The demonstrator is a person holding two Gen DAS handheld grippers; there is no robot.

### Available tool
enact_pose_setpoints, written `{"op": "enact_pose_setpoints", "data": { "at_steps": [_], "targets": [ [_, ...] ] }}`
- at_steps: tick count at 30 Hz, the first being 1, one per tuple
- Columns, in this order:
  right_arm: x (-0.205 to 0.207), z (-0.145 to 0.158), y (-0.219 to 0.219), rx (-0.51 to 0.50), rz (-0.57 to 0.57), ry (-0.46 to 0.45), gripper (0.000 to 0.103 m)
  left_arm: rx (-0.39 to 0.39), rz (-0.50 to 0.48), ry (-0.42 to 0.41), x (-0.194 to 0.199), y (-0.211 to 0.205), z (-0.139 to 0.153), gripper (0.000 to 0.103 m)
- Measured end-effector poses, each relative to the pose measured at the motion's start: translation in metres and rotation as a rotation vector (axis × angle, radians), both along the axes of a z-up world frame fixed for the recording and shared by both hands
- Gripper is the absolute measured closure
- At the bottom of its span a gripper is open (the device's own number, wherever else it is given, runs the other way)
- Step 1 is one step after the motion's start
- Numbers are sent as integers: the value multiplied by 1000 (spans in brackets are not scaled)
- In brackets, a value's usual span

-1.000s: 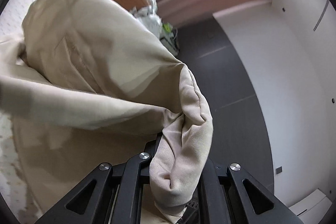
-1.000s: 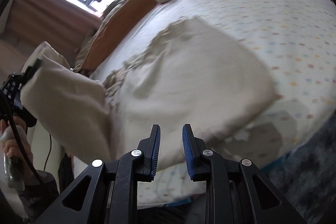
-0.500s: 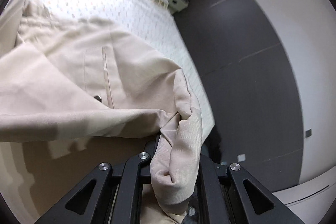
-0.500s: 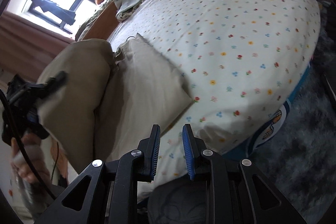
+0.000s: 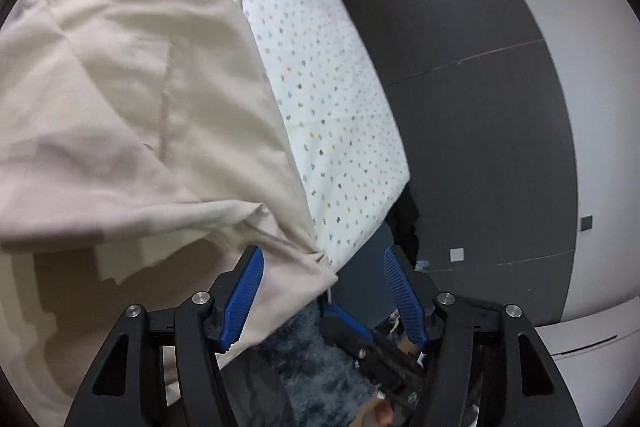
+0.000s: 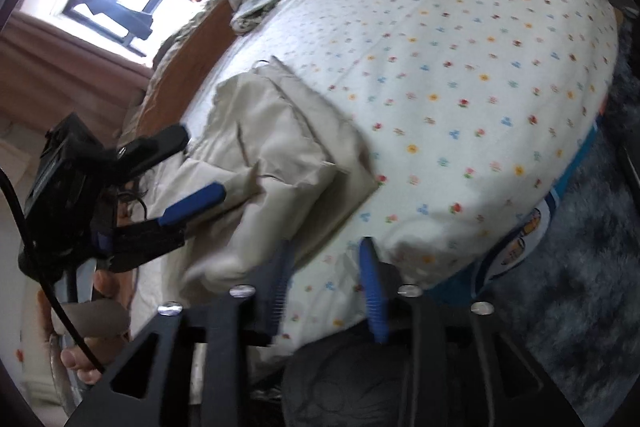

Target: Fold large clothes

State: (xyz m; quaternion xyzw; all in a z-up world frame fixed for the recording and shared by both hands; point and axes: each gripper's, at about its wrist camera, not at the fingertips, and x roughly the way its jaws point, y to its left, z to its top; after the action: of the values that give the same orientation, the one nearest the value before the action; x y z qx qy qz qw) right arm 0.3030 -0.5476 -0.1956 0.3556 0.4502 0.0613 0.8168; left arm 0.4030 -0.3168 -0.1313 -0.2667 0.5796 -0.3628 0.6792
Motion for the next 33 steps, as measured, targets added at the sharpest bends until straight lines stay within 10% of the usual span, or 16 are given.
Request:
{"op": "enact_pose_setpoints", "data": {
  "at_steps": [16,21,33],
  "targets": [
    [54,-9,23,15,43,-30,69,192,440,-81,-45,215,3,39],
    [72,5,30,-26,76,-72,87,185,446,-18,-57,219,-33,47],
    [67,44,14,-64,11,-187,92,188,407,-15,-58,189,-43,60]
  ]
}}
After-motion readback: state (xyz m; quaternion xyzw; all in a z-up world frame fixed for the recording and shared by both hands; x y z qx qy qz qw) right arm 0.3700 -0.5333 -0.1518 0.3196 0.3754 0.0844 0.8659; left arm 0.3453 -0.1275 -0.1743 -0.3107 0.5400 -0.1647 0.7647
